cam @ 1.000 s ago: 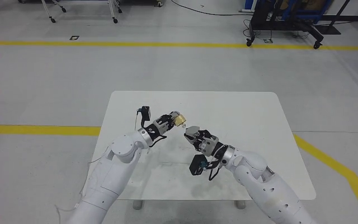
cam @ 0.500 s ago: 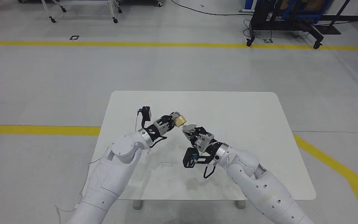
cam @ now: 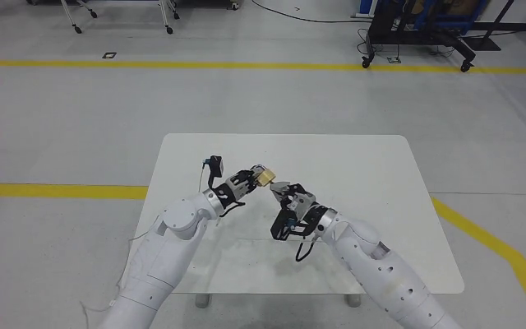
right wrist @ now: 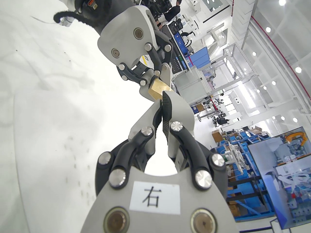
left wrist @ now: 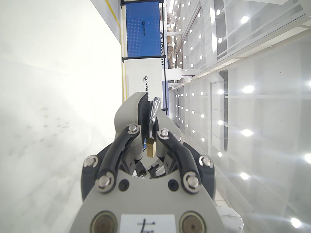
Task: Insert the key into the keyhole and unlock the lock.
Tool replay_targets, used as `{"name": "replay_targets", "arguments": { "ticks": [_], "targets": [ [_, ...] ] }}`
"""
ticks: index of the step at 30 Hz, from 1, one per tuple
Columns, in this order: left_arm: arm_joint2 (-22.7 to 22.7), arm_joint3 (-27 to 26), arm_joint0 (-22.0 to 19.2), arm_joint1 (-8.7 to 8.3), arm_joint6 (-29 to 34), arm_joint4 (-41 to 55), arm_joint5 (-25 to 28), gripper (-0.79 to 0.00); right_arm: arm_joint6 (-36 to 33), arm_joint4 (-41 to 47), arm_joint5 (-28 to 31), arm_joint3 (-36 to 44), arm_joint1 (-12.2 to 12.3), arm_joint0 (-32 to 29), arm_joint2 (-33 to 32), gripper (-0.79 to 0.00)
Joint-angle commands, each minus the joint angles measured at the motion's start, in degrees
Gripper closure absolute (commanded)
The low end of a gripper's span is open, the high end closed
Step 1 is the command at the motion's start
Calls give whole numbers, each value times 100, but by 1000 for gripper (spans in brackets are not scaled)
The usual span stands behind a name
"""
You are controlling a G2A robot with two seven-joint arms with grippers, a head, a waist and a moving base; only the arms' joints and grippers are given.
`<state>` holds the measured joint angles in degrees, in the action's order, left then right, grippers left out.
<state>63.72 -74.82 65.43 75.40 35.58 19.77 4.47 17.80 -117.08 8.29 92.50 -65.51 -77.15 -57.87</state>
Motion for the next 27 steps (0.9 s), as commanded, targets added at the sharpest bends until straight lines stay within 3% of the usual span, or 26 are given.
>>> {"name": "replay_targets", "arguments": {
  "ticks": [1, 9, 20, 25, 27],
  "targets": [
    [-10, -4, 1, -2, 40, -33, 45, 0, 166, 350, 143, -68, -4, -7, -62, 0],
    [-18, -18, 15, -8, 95, -96, 211, 0, 838, 1477, 810, -412, -2, 41, -321, 0],
    [-20, -16, 20, -8, 76, -109, 296, 0, 1149, 1485, 1019, -572, 20, 63, -396, 0],
    [-30, -3, 11, -7, 77, -125, 277, 0, 1129, 962, 965, -454, 56, 37, -379, -311],
    [-30, 5, 4, -6, 82, -111, 266, 0, 1142, 813, 945, -378, 74, -5, -396, -320]
  ]
}}
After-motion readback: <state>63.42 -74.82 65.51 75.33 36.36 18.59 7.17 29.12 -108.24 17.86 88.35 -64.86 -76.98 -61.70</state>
